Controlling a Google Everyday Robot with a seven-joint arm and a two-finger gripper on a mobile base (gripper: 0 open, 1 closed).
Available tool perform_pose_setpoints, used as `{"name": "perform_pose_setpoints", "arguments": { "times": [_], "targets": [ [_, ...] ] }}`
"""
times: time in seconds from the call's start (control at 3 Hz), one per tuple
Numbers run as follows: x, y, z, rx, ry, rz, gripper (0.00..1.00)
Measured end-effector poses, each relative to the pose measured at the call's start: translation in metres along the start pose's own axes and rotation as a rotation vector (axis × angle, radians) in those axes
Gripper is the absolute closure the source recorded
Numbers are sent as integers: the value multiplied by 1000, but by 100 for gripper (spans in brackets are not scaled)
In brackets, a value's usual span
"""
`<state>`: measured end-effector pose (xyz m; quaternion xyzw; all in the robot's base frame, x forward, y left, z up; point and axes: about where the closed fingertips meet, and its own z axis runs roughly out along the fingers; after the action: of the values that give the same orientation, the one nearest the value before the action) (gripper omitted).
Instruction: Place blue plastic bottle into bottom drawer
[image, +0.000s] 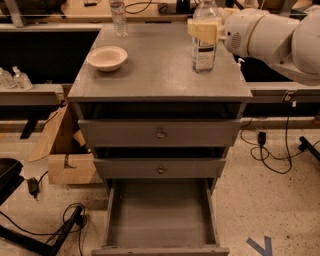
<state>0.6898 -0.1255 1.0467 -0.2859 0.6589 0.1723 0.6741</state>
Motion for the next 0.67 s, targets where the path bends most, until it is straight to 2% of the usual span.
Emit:
{"name": "perform_pose_setpoints", "arguments": {
  "times": [0.33, 0.67],
  "targets": [
    [31, 34, -10, -92, 76, -4, 100],
    [45, 61, -20, -204, 88, -13, 100]
  ]
}}
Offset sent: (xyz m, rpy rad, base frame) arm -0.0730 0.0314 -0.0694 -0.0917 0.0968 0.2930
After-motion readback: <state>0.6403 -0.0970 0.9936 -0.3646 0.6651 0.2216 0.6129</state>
